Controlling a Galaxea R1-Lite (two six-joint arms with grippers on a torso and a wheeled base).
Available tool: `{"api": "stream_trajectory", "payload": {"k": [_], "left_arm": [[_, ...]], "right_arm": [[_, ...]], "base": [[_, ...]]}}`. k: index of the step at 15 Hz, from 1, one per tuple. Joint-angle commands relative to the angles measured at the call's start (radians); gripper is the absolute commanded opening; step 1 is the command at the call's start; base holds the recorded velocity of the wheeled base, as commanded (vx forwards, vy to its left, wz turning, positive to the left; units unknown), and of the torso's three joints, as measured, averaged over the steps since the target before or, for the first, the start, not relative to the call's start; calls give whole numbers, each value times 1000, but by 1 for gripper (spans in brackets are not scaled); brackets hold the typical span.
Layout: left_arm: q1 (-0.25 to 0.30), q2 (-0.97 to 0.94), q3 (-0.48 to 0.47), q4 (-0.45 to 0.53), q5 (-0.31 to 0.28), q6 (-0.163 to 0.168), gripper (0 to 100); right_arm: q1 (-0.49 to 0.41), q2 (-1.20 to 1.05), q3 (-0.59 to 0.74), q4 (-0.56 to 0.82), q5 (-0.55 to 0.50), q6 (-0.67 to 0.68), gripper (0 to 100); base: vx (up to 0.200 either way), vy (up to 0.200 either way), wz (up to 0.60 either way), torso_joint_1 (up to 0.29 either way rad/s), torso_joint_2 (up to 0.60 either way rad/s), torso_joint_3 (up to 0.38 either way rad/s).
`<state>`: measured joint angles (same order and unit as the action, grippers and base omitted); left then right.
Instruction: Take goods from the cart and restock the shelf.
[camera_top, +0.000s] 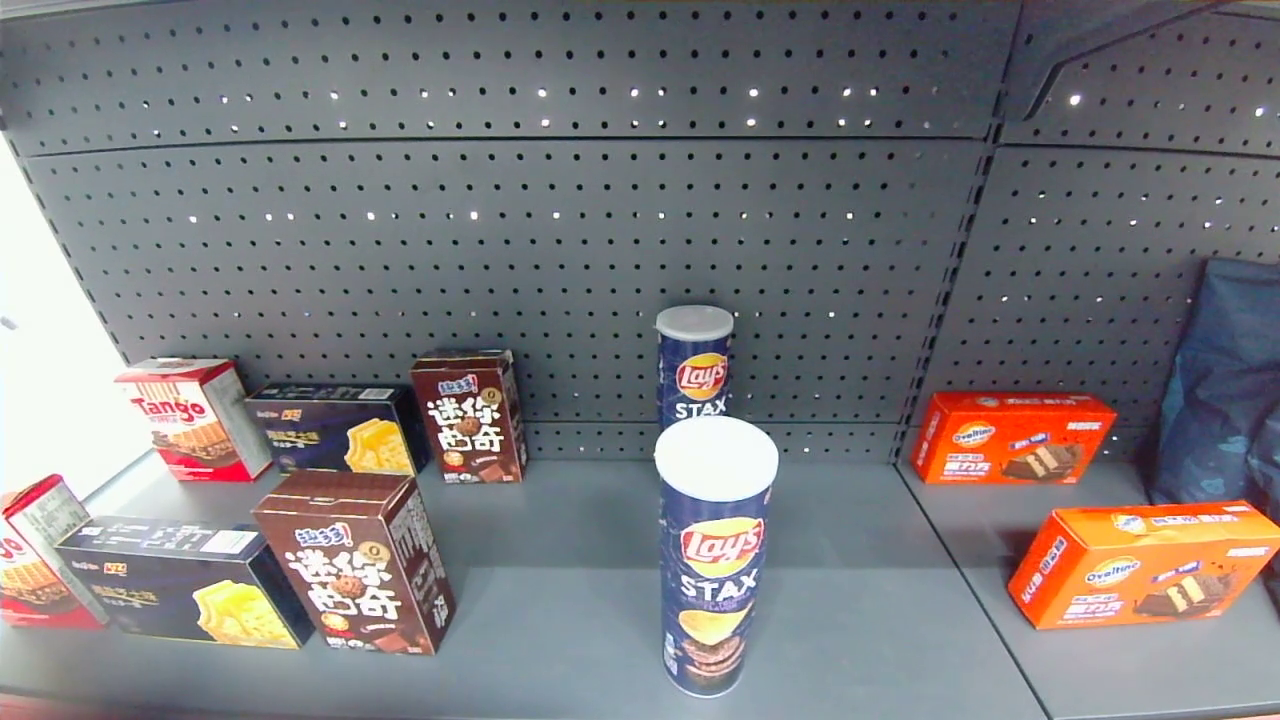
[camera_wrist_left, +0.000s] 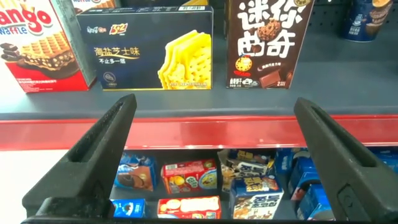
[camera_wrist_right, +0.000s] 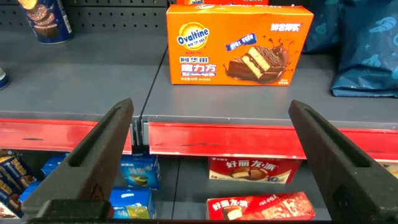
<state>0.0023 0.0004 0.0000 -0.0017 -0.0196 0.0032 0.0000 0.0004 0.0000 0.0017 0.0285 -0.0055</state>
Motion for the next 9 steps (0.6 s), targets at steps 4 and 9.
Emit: {"api": "stream_trajectory", "payload": {"k": [4,9], "left_arm": [[-1,0,0,0,0,0,100],[1,0,0,0,0,0,100]], "right_arm": [[0,0,0,0,2,-1,100],[0,0,0,0,4,-1,100]], "base": [[0,0,0,0,0,0],[0,0,0,0,0,0]]}}
